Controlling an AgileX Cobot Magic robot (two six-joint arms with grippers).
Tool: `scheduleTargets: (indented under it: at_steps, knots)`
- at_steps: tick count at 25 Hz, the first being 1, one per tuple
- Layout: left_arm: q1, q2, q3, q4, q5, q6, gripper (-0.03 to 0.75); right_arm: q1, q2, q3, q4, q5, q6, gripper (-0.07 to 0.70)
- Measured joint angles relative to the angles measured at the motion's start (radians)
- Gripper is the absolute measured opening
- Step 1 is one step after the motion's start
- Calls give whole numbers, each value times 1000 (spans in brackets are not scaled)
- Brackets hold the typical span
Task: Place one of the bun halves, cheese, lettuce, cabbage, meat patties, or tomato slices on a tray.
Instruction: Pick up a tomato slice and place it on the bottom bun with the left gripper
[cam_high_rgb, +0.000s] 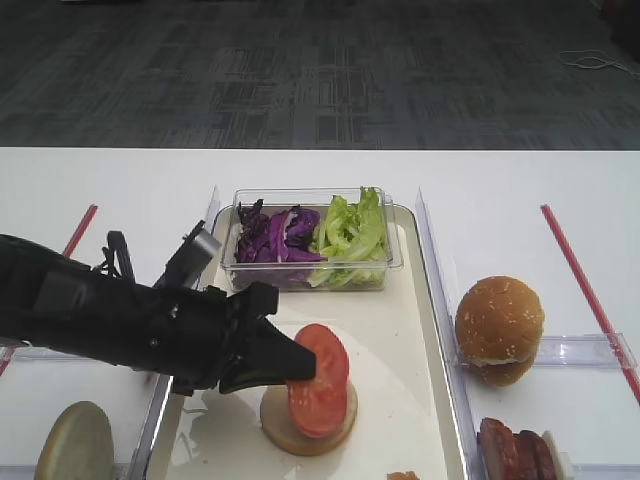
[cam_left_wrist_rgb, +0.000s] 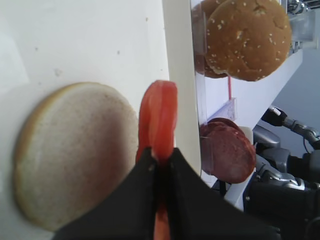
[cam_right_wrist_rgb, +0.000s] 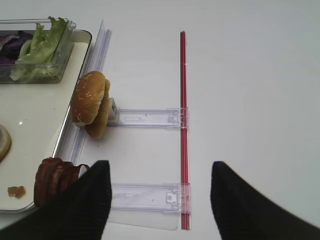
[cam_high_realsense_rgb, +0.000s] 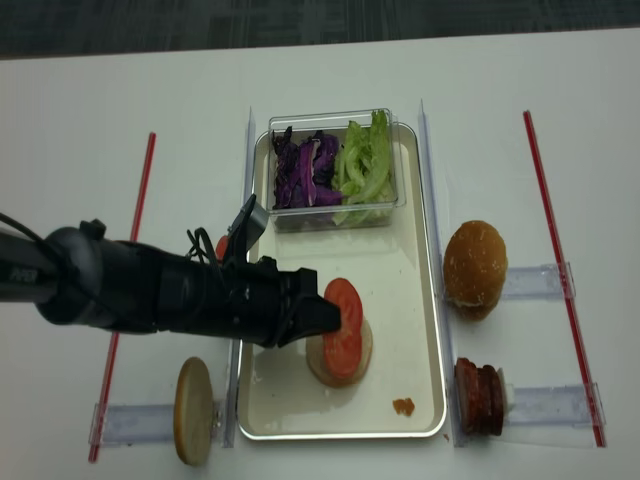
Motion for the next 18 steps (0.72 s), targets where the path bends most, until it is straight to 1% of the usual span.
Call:
scheduleTargets:
  at_steps: [1, 3, 8, 10, 18]
  knots:
    - [0, 7, -3, 0, 12, 0, 11, 0, 0, 0, 0, 0, 0, 452]
    - [0, 25, -5, 0, 19, 0, 10, 0, 0, 0, 0, 0, 0, 452]
    - [0, 32, -7, 0, 20, 0, 10, 0, 0, 0, 0, 0, 0, 452]
    - [0, 32, -7, 0, 12, 0, 10, 0, 0, 0, 0, 0, 0, 452]
    - [0, 32, -7, 0, 6, -29, 10, 0, 0, 0, 0, 0, 0, 452]
